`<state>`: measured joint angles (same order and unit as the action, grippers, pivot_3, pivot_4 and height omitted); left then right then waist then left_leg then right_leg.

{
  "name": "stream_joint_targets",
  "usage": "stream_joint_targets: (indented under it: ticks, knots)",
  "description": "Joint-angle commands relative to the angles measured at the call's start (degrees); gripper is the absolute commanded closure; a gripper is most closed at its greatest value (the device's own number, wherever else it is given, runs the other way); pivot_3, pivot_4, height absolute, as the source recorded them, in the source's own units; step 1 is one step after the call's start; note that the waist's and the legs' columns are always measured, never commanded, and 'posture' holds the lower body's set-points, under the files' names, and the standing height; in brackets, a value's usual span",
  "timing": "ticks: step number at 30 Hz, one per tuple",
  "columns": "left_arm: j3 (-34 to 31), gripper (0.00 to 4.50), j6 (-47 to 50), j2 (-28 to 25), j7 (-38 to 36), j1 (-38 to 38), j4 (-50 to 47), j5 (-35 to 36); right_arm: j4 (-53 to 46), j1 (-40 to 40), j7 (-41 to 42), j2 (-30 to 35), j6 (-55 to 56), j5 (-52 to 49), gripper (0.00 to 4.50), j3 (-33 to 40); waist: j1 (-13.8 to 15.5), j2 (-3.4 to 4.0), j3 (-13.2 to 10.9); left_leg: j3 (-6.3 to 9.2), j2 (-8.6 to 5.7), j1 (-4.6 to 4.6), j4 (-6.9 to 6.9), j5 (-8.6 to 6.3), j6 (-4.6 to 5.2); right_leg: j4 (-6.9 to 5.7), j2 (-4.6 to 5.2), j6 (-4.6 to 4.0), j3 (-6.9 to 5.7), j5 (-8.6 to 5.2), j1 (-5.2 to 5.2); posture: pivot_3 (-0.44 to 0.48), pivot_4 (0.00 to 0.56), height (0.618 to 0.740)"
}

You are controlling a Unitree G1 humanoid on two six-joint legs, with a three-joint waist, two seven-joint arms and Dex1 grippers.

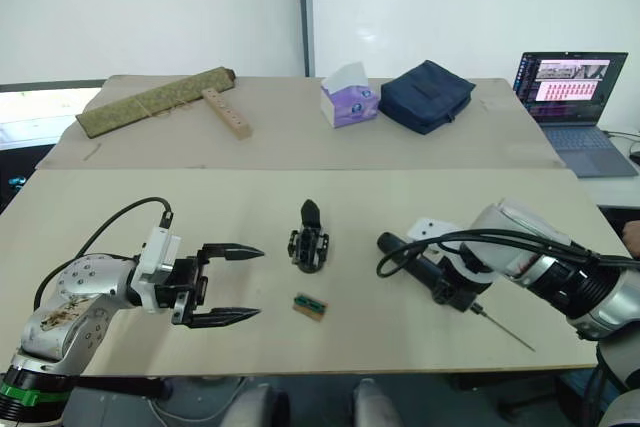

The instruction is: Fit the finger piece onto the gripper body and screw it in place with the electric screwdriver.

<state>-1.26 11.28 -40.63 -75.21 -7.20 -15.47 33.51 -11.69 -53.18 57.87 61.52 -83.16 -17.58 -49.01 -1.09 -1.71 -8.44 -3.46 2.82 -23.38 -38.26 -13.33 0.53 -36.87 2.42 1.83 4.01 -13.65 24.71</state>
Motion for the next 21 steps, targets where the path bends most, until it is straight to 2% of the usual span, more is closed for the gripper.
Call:
stream_joint_targets:
  ticks: [1, 4, 7, 11, 14, 16, 18, 20, 21]
  knots:
    - [-0.68, 0.0, 0.0, -0.78, -0.44, -0.86, -0.89, 0.53, -0.34, -0.02, 1.95, 1.25, -0.32, -0.6, 2.57, -0.89, 0.07, 0.0, 0.0, 0.01, 0.0, 0.0, 0.0, 0.0, 0.0, -0.02, 0.0, -0.01, -0.01, -0.01, 0.0, 0.0, 0.15, 0.74]
    - [-0.58, 0.0, -0.04, -0.84, -0.56, -1.01, -0.57, 0.45, -2.61, 1.36, 3.0, 2.88, -0.82, -2.15, 2.57, 1.41, 0.25, 0.0, 0.0, 0.01, -0.01, -0.02, 0.0, 0.0, 0.0, -0.02, 0.01, -0.02, -0.01, -0.01, 0.02, 0.0, 0.15, 0.74]
    - [-0.74, 0.0, 0.09, -0.94, -0.56, -0.59, -0.8, 0.65, -4.52, 3.42, 3.78, 5.43, 0.7, -4.58, 2.57, 8.79, 0.46, 0.0, 0.0, 0.03, -0.04, -0.06, 0.0, 0.0, 0.0, 0.0, 0.03, -0.01, -0.02, -0.02, 0.02, 0.0, 0.15, 0.74]
    - [-1.47, 0.0, -0.38, -1.66, -1.36, 0.74, -0.38, 0.76, -5.95, 8.19, 6.38, 8.42, 3.51, -12.25, 2.57, 27.76, 0.32, 0.06, -0.05, -0.01, -0.07, -0.23, -0.05, 0.0, 0.0, -0.02, 0.06, 0.05, 0.03, 0.02, 0.18, 0.0, 0.15, 0.74]
    - [-1.87, 0.0, -1.55, -1.91, -2.25, 0.98, 1.65, 0.2, -9.01, 15.63, 10.33, 9.03, 5.58, -20.53, 2.57, 43.77, 0.31, 0.05, -0.05, 0.01, -0.04, -0.29, -0.08, 0.0, 0.0, -0.06, 0.02, 0.06, 0.01, 0.04, 0.25, 0.0, 0.15, 0.74]
    - [-1.32, 0.0, -4.05, -2.52, -3.83, 1.0, 5.8, -2.26, -13.55, 23.84, 10.04, 3.81, 5.01, -26.15, 2.57, 60.19, 0.46, -0.07, 0.01, 0.04, -0.01, -0.27, -0.04, 0.0, 0.0, -0.07, -0.05, 0.05, -0.02, 0.04, 0.23, 0.0, 0.15, 0.74]
    - [-1.11, 0.0, -5.8, -2.74, -5.07, 0.88, 8.9, -3.5, -18.16, 29.66, 7.69, -3.04, 5.69, -31.32, 2.57, 71.36, 0.49, -0.09, 0.02, 0.16, 0.03, -0.18, -0.03, 0.0, 0.0, -0.08, -0.19, 0.04, -0.06, 0.02, 0.1, 0.0, 0.15, 0.74]
    - [-0.7, 0.0, -7.19, -2.59, -5.93, 0.56, 10.8, -4.37, -22.87, 32.37, 2.72, -13.62, 9.61, -39.0, 2.57, 79.07, 0.37, -0.13, 0.01, 0.19, 0.04, -0.18, -0.03, 0.0, 0.0, -0.09, -0.19, 0.04, -0.06, 0.02, 0.07, 0.0, 0.15, 0.74]
    - [-0.4, 0.0, -7.64, -2.69, -6.34, 0.39, 11.53, -4.86, -24.98, 33.13, -0.58, -17.93, 11.09, -41.04, 2.57, 80.64, 0.27, -0.13, 0.01, 0.17, 0.04, -0.18, -0.09, 0.0, 0.0, -0.11, -0.2, 0.05, 0.0, 0.02, 0.07, 0.0, 0.15, 0.74]
